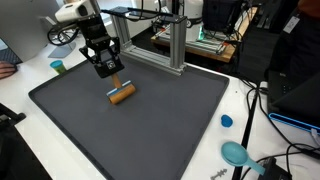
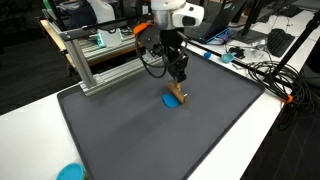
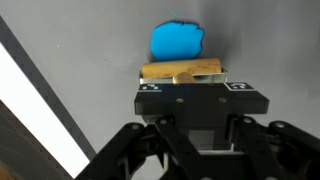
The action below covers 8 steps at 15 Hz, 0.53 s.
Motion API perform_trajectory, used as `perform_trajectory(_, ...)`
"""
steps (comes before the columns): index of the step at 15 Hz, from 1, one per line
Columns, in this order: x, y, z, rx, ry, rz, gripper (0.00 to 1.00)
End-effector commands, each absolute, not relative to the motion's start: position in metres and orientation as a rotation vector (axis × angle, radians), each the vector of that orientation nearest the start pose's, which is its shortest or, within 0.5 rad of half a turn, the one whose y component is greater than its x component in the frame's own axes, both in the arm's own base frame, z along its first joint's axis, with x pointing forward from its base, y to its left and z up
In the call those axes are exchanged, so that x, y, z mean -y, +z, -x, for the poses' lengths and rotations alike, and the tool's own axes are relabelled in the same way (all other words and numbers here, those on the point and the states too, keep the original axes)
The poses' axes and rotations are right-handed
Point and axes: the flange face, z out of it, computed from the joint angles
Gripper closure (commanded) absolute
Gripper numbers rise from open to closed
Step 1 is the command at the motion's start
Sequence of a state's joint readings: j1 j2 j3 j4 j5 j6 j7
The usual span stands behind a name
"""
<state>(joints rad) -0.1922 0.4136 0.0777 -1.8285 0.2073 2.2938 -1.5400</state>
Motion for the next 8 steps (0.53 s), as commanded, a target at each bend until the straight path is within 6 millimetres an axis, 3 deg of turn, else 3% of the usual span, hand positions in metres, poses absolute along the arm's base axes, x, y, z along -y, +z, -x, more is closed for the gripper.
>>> perform_trajectory(1, 0.063, 0.361, -0.655, 1.797, -0.203, 2.531, 0.78)
perform_trajectory(5, 0.056, 0.366, -0.673, 1.764, -0.054, 2.682, 0.78)
perform_trajectory(8, 0.053, 0.346, -0.675, 1.736, 0.087, 2.710, 0.78)
